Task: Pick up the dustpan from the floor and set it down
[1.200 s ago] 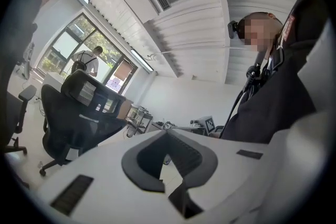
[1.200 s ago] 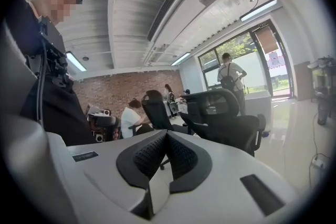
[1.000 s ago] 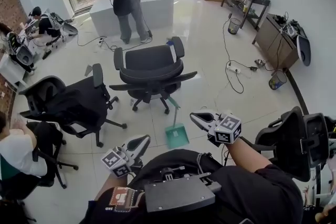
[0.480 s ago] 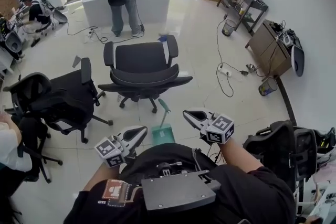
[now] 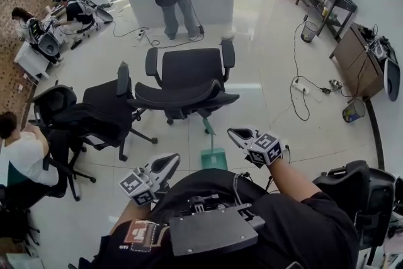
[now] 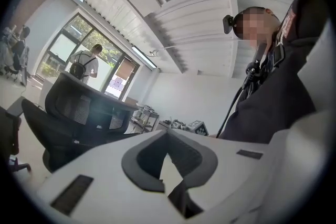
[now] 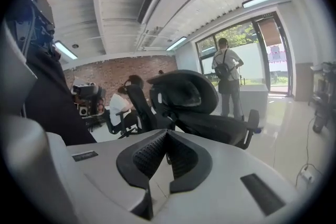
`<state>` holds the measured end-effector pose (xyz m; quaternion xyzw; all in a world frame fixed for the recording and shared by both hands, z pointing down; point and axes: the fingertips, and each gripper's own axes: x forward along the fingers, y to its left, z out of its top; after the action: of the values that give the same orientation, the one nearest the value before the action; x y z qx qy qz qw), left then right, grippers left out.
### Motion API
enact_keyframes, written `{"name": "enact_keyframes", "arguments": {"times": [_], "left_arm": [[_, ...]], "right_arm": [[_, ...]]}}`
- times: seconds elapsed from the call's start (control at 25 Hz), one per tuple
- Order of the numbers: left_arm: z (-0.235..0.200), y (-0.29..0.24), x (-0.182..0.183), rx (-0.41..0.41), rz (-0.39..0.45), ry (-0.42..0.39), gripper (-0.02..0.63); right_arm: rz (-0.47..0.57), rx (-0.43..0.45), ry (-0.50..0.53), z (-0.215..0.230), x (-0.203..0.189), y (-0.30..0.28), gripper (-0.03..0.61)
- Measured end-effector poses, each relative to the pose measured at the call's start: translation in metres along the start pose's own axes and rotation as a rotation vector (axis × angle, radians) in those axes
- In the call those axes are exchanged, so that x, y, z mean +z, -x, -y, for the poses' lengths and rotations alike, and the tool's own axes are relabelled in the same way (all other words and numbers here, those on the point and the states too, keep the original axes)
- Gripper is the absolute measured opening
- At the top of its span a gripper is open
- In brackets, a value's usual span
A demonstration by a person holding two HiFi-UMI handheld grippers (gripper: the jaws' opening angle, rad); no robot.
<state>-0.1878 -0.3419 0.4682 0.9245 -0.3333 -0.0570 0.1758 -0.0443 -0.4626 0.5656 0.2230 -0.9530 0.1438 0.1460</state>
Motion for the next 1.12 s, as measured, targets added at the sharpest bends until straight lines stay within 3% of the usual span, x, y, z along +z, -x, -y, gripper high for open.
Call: {"name": "enact_keyframes", "arguments": {"times": [0.16,0.32,0.56,0.8,0.92,1.12], "left_arm": [[-0.02,-0.004,-0.01,0.062,0.001,0.028,0.008],[-0.056,0.009,-0.032,0.092,-0.045,0.079,0.008],[-0.127,0.019,-0.058,0.142,-0.091,0.158,0.008],[-0.176,0.061,-0.102,0.236,-0.173,0.223,0.008],[-0.207,0.075,-0.127,0.259,-0.186,0.238,0.008],[-0.234,0.109,-0.141,0.323,-0.207,0.267,0.008]], "right_arm": [[-0.096,-0.014,-0.068,0.045,-0.054,-0.035,0.046],[-0.23,-0.029,-0.059,0.077,-0.11,-0.093,0.184],[-0.36,-0.073,-0.024,0.137,-0.185,-0.194,0.22],[-0.468,-0.159,-0.077,0.177,-0.271,-0.288,0.318],[-0.525,-0.218,-0.045,0.214,-0.306,-0.33,0.322],[-0.614,-0.27,-0.065,0.233,-0.349,-0.37,0.314]]}}
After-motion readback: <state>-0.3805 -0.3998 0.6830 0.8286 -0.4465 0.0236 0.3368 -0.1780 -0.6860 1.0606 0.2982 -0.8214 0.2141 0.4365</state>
